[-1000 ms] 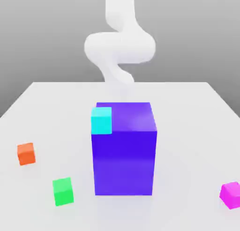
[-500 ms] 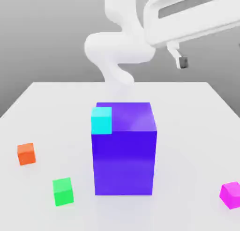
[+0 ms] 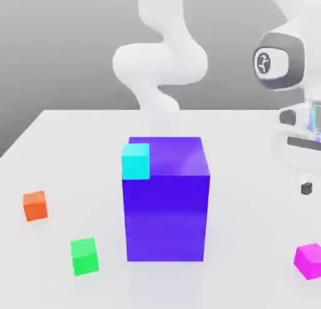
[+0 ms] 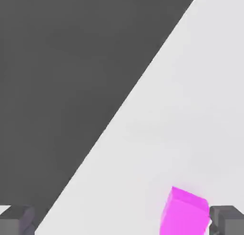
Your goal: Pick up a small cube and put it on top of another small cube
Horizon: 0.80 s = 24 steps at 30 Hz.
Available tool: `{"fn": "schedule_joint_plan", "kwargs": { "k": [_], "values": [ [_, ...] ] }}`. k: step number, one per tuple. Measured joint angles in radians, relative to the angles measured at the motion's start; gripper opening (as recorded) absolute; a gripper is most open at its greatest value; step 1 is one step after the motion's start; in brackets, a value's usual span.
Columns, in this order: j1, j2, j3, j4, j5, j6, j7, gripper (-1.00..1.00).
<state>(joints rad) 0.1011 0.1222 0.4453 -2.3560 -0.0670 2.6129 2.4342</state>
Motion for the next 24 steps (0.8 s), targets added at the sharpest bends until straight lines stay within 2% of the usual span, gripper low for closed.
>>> {"fn": "schedule_joint_plan", "kwargs": {
  "k": [6, 12, 13, 19, 24],
  "values": [
    [0.141, 0.161, -0.073, -0.006, -0.138, 0.044, 0.365, 0.00],
    [0.371, 0.343, -0.281, 0.021, -0.141, 0.175, 0.462, 0.00],
    [0.386, 0.365, -0.297, 0.026, -0.141, 0.194, 0.462, -1.00],
    [0.394, 0.376, -0.305, 0.028, -0.141, 0.205, 0.462, -1.00],
    [0.364, 0.241, -0.264, -0.003, -0.089, 0.101, 0.424, -1.00]
  ]
}}
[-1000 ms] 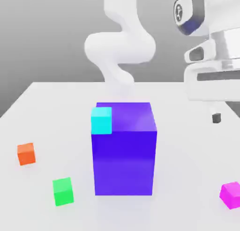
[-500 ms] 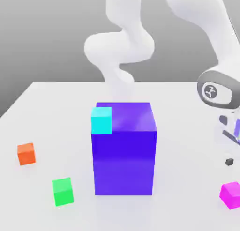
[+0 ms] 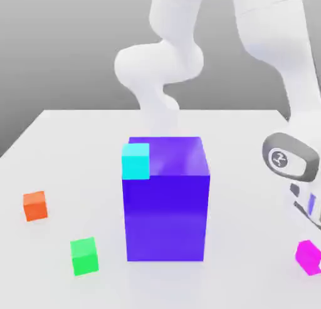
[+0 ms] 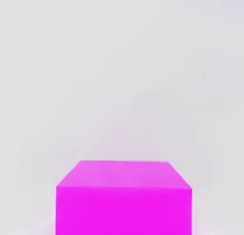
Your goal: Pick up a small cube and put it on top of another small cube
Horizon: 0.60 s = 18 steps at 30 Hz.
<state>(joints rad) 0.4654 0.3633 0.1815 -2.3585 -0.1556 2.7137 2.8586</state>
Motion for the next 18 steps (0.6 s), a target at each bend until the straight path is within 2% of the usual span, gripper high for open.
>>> {"fn": "schedule_joint_plan", "kwargs": {
  "k": [6, 18],
  "values": [
    [-0.105, -0.082, 0.044, 0.005, 0.141, -0.033, -0.150, -1.00],
    [-0.295, -0.188, 0.045, 0.004, 0.378, -0.054, -0.417, -1.00]
  ]
}}
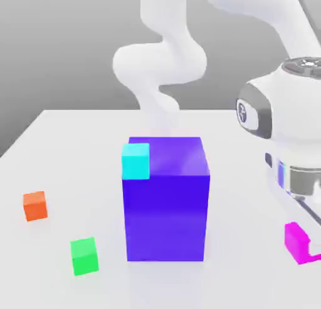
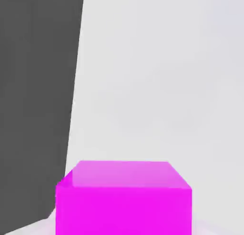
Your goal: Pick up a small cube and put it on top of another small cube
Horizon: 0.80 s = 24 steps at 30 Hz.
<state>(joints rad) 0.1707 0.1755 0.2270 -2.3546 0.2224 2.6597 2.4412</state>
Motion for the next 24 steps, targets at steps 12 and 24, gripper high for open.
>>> {"fn": "schedule_joint_plan", "kwargs": {
  "k": [12, 24],
  "values": [
    [-0.158, -0.104, -0.054, 0.000, 0.140, -0.024, -0.198, -1.00],
    [-0.304, -0.191, -0.113, -0.007, 0.178, -0.030, -0.325, -1.00]
  ]
}}
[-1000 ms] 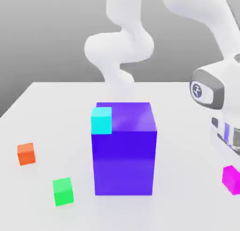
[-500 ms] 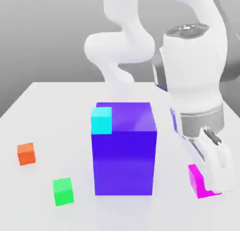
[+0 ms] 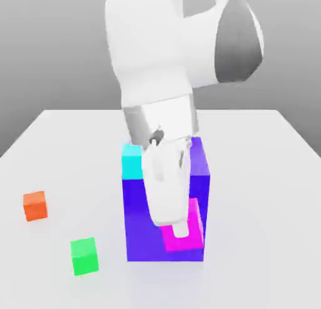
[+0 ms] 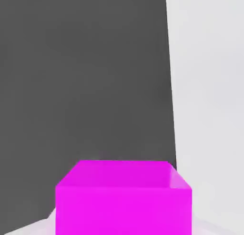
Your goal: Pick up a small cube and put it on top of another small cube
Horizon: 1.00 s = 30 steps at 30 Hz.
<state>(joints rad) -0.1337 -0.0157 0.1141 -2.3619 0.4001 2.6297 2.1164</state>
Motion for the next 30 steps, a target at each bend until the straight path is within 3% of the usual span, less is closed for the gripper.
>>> {"fn": "schedule_joint_plan", "kwargs": {
  "k": [7, 23, 30],
  "values": [
    [-0.076, -0.037, -0.039, -0.010, -0.019, 0.007, -0.044, -1.00],
    [-0.274, -0.010, -0.092, -0.278, -0.367, 0.020, 0.290, -1.00],
    [-0.296, 0.053, -0.083, -0.294, -0.407, 0.079, 0.335, -1.00]
  ]
}}
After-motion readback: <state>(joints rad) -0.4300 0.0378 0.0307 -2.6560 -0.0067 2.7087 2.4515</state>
